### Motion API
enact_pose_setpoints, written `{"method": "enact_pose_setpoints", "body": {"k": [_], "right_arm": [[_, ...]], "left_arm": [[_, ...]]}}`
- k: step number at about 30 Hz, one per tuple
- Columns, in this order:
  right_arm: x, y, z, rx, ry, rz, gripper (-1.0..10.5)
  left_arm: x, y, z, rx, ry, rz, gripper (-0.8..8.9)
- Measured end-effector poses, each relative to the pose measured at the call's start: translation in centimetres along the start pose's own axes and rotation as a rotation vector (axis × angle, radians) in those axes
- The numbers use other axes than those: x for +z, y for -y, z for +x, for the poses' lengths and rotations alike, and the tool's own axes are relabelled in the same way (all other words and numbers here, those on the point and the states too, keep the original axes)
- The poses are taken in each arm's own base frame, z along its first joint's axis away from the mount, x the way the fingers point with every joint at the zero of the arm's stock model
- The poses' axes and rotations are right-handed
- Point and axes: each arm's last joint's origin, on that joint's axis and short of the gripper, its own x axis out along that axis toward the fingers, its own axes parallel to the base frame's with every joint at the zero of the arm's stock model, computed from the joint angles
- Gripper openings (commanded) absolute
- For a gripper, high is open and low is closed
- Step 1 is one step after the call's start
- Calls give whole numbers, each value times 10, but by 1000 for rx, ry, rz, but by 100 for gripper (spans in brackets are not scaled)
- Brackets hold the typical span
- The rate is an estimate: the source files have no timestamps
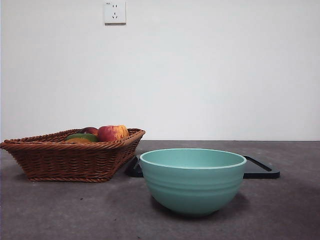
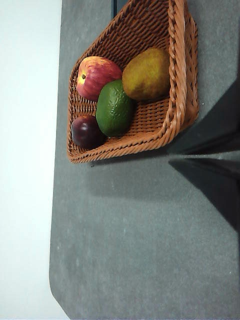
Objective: Pick up the wifruite, put it on the bowl, pick up the plate, put it on desk
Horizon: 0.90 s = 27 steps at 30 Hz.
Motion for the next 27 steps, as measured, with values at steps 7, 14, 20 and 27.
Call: {"method": "enact_pose_setpoints", "body": {"k": [7, 14, 20, 27], "right_arm": [[-4, 0, 0, 1, -37, 2, 10], [-3, 0, 0, 0, -33, 2, 10], [-3, 0, 0, 0, -33, 2, 10], [-3, 0, 0, 0, -33, 2, 10]], "left_arm": [[0, 0, 0, 0, 0, 0, 9], [0, 0, 0, 0, 0, 0, 9], [0, 0, 0, 0, 0, 0, 9], [0, 0, 0, 0, 0, 0, 9]]}}
